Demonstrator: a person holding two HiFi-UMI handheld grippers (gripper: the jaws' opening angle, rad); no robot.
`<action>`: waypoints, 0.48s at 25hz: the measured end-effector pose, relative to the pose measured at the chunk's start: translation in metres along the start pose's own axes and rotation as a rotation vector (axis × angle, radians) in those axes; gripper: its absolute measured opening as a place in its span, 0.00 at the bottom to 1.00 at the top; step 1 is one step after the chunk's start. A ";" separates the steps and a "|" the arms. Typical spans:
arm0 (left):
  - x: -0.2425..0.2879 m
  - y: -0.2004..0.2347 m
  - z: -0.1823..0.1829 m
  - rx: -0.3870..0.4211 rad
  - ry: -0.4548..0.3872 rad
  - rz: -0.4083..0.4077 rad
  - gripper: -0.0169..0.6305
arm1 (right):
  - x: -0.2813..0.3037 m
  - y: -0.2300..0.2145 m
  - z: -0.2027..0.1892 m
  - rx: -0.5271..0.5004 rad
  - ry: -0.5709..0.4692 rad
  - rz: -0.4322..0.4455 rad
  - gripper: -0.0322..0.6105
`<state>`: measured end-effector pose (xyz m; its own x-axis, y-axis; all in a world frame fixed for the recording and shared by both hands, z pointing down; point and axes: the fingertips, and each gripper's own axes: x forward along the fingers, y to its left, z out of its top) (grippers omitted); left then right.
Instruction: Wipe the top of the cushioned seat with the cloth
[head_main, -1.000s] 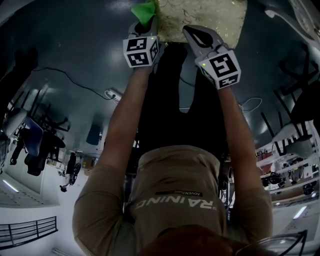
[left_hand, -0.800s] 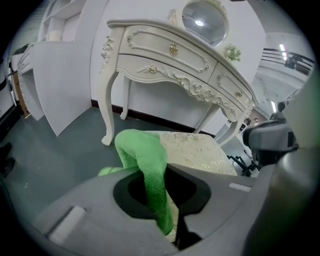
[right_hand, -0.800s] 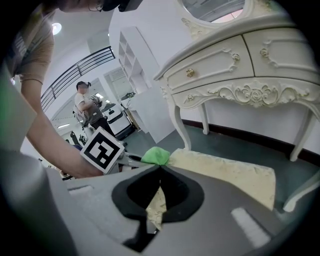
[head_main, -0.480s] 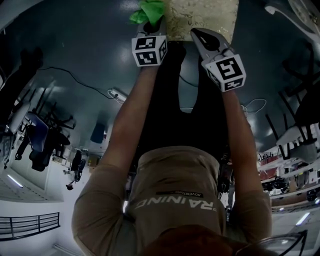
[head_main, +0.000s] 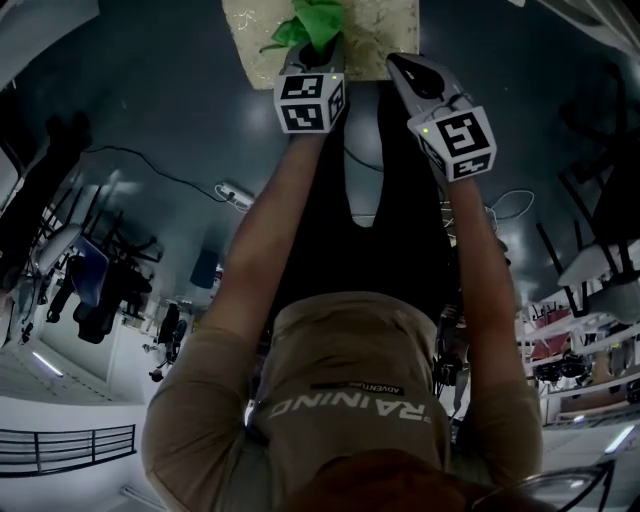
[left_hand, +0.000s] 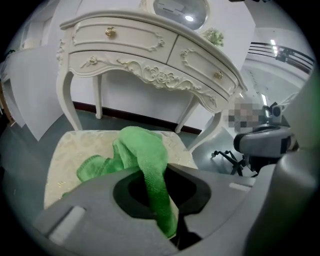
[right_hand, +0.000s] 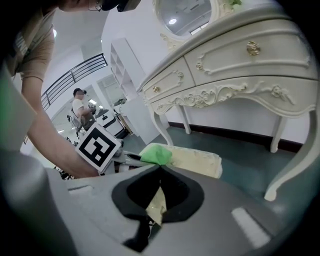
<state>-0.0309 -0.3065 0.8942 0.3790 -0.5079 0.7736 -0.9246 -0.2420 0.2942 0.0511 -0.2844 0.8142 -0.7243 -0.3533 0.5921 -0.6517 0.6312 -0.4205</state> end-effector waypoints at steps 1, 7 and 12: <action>0.006 -0.013 0.002 0.008 0.003 -0.009 0.10 | -0.009 -0.010 -0.004 0.006 0.000 -0.007 0.05; 0.040 -0.089 0.007 0.042 0.032 -0.059 0.10 | -0.057 -0.065 -0.028 0.046 0.004 -0.040 0.05; 0.066 -0.141 0.006 0.064 0.051 -0.101 0.10 | -0.080 -0.100 -0.040 0.058 0.003 -0.049 0.05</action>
<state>0.1245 -0.3106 0.9001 0.4666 -0.4362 0.7694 -0.8767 -0.3429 0.3373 0.1830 -0.2915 0.8357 -0.6909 -0.3806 0.6147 -0.6980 0.5726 -0.4301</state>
